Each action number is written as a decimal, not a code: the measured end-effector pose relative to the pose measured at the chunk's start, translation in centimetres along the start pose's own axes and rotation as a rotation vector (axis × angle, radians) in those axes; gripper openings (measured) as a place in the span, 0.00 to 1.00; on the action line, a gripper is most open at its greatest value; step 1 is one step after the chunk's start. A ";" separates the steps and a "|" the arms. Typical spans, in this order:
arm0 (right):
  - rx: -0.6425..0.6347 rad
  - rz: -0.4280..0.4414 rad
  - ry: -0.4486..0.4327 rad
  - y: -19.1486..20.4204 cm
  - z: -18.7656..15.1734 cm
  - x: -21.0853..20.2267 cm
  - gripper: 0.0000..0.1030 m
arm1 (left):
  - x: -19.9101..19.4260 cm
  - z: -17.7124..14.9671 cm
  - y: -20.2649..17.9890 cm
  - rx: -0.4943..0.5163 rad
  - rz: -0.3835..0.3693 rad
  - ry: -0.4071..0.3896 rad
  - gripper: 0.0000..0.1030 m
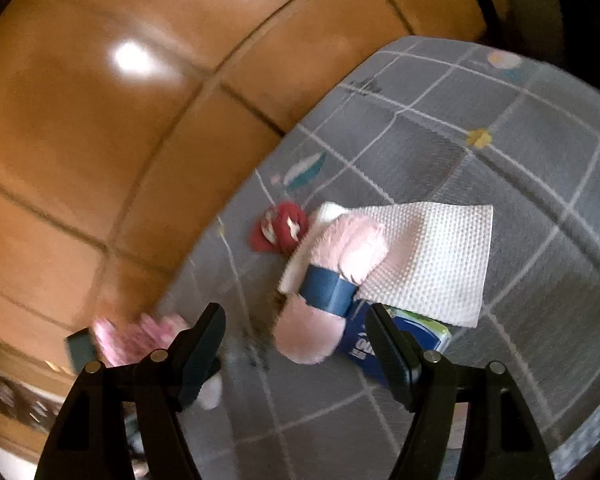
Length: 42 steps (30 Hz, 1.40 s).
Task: Organize soft objects
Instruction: 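Lift the white block with the left tool while the right grasps the red strawberry plush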
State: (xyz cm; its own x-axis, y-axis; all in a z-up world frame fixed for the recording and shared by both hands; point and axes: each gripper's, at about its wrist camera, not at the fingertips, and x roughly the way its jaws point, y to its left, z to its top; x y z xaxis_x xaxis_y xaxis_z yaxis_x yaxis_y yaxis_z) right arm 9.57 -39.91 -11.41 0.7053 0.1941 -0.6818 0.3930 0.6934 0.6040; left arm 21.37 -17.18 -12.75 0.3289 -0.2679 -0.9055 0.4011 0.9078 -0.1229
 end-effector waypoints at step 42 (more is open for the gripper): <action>-0.724 -0.156 0.351 10.6 -2.9 7.5 0.20 | -0.5 -6.8 4.0 -0.108 -0.009 -0.041 0.72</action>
State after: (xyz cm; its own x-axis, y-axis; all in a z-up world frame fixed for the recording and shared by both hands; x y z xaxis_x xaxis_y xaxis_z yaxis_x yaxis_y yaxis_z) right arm 17.28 -29.14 -11.30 0.4016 0.1809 -0.8978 -0.0918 0.9833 0.1571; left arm 17.01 -11.25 -15.54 0.3611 -0.2870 -0.8873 0.3102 0.9342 -0.1759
